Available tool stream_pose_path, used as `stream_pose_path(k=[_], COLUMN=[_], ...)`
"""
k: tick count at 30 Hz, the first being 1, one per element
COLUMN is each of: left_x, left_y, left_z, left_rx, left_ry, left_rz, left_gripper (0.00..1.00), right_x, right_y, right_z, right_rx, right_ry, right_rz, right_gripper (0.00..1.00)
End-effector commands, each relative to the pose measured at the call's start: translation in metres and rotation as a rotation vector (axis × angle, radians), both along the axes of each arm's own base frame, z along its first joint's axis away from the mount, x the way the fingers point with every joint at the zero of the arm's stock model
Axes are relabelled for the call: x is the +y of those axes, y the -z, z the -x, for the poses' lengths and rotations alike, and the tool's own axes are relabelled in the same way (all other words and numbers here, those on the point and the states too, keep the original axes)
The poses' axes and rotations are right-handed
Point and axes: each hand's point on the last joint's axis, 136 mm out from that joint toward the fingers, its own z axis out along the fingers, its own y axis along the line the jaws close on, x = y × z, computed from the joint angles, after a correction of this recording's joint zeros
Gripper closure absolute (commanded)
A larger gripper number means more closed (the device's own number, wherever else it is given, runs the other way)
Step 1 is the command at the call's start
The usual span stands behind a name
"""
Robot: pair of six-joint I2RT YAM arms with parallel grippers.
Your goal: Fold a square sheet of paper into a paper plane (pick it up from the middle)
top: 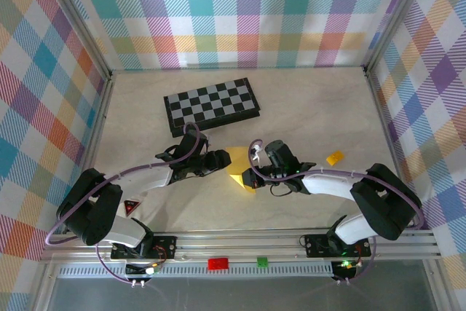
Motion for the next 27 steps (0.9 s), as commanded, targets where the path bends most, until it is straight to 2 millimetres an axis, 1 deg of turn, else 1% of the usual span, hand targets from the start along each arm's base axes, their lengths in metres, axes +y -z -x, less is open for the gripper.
stream_pose_path(k=[1, 10, 14, 18, 23, 27], left_x=[0.006, 0.006, 0.005, 0.007, 0.005, 0.002], left_y=[0.007, 0.006, 0.002, -0.003, -0.004, -0.007], left_z=[0.004, 0.003, 0.002, 0.002, 0.002, 0.002], left_rx=[0.019, 0.012, -0.003, -0.026, -0.033, -0.04], left_ry=[0.006, 0.003, 0.012, 0.012, 0.023, 0.03], left_rz=[-0.02, -0.022, -0.015, -0.015, -0.006, 0.014], left_gripper=[0.36, 0.36, 0.36, 0.32, 0.32, 0.35], right_x=[-0.001, -0.002, -0.003, -0.005, -0.005, -0.006], right_y=[-0.003, -0.006, -0.007, -0.006, -0.006, -0.008], right_z=[0.001, -0.002, -0.004, -0.005, -0.005, -0.005], right_rx=[0.014, 0.023, 0.03, 0.038, 0.046, 0.049], right_ry=[0.002, 0.013, 0.021, 0.03, 0.03, 0.024], right_rz=[-0.025, -0.044, -0.059, -0.06, -0.075, -0.085], right_gripper=[1.0, 1.0, 1.0, 1.0, 1.0, 1.0])
